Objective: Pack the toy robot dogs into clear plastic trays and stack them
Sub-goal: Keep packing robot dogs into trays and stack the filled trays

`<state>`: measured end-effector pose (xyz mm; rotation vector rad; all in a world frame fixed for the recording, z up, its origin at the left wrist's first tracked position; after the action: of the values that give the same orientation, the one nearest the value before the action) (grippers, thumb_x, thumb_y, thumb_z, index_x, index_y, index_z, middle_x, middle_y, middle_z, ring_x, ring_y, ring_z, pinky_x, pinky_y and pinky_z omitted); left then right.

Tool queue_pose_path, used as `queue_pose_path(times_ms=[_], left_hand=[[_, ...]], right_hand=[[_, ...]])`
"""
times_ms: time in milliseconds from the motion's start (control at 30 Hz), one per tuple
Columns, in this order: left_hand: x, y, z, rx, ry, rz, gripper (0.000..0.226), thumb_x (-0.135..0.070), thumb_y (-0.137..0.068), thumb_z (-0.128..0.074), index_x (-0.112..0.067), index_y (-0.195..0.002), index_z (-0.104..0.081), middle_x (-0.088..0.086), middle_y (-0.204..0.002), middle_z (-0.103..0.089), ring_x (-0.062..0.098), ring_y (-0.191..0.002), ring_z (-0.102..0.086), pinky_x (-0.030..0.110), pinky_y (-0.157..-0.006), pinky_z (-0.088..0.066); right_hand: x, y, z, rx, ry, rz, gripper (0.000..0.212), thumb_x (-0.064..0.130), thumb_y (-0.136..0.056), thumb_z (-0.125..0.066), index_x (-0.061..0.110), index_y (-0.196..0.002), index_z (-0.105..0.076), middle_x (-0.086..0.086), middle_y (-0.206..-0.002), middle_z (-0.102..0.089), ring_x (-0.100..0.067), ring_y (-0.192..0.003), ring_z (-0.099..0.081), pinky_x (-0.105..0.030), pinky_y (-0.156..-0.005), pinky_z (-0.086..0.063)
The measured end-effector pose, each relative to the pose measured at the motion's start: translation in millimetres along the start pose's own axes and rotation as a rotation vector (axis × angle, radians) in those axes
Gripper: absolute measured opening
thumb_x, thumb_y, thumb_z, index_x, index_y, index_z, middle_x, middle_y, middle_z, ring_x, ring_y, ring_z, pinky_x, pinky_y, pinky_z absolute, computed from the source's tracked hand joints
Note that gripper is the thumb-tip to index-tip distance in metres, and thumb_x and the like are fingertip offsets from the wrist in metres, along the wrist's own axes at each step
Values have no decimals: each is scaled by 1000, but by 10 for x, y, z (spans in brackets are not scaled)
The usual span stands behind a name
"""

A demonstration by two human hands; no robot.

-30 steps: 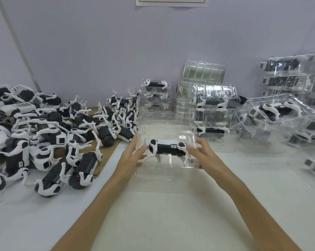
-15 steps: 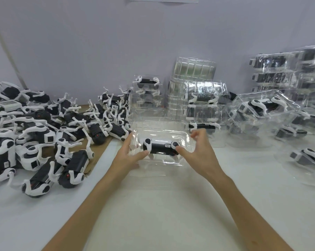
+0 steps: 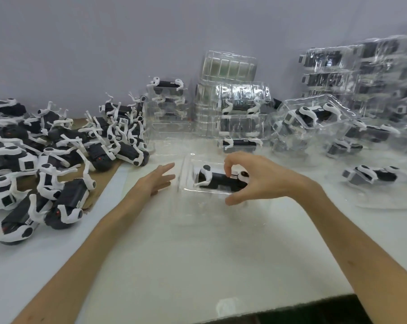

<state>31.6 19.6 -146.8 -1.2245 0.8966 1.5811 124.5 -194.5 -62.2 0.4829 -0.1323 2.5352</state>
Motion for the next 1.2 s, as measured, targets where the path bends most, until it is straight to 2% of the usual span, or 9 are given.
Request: queue_pose_path(times_ms=[133,300,433,533,633,733,833,1000,1200], left_hand=[[112,10,67,-40,26,-27,48,-52,-103,-24,-31,-131,-57,-4,-136,-60,5,-120,-58,19,-98,-38],[134,-1,18,-40,-21,-24,42,-44,-107,-23,-35,-115,-63,-12,-131,-62,1,-118,-58,24,-101,-37],[126,7,18,-58,-32,-27,41,-41,-108,-24,-35,-113,-64,-15,-129,-62,2,-119,-57,30,-109,-35],[140,12,30,-66,-39,-22,41,-42,-108,-25,-35,-115,-65,-17,-129,-62,2,-119,-58,30,-108,-36],[136,10,24,-72,-40,-31,41,-41,-108,-25,-34,-113,-65,-17,-128,-62,4,-119,-58,30,-108,-36],[135,7,17,-72,-43,-34,40,-38,-108,-26,-33,-113,-65,-16,-130,-61,6,-121,-57,29,-108,-36],[136,-1,6,-64,-57,-31,39,-37,-109,-26,-32,-114,-64,-14,-132,-60,5,-122,-56,26,-103,-36],[117,0,-22,-60,-70,-36,40,-37,-108,-27,-28,-119,-64,-14,-131,-60,6,-121,-56,27,-105,-34],[128,12,-10,-34,-88,-25,37,-37,-108,-29,-32,-118,-65,-22,-127,-59,-5,-120,-53,24,-100,-37]], right_hand=[[-380,315,261,-4,-89,-123,57,59,-52,-68,42,-103,-48,12,-123,-54,-16,-104,-59,-38,-89,-50],[-915,637,464,42,-1,-295,53,35,-59,-74,44,-103,-46,3,-93,-59,-3,-58,-54,-23,-55,-46],[-1348,790,467,84,213,-418,25,13,-82,-68,31,-94,-57,0,-102,-60,-18,-86,-57,-32,-73,-47],[-1451,830,524,-147,253,-489,31,2,-87,-57,30,-99,-58,0,-116,-61,-20,-88,-52,-36,-74,-43],[-1177,708,394,-406,70,-255,38,12,-93,-59,32,-125,-59,8,-145,-49,-18,-118,-53,-33,-96,-39],[-1109,480,43,-185,147,-237,44,34,-100,-54,40,-143,-47,14,-163,-20,-12,-140,-36,-40,-117,-21],[-1273,417,-9,-128,257,-327,41,28,-102,-51,37,-142,-49,15,-165,-13,-11,-132,-47,-39,-117,-14],[-1517,493,167,-144,176,-346,31,17,-95,-63,31,-122,-63,16,-160,-27,-13,-102,-58,-38,-109,-35],[-1791,580,465,-121,149,-373,35,3,-83,-76,30,-102,-66,7,-157,-36,-26,-128,-52,-36,-101,-42]])
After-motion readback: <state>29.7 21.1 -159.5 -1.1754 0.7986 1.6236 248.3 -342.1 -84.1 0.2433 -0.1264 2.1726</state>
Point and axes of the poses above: each hand's wrist, its own y-axis away from the middle knuckle, its own z-axis out of the back of the hand, x = y × z, the point moved 6 cm from there along -y, towards the middle knuckle
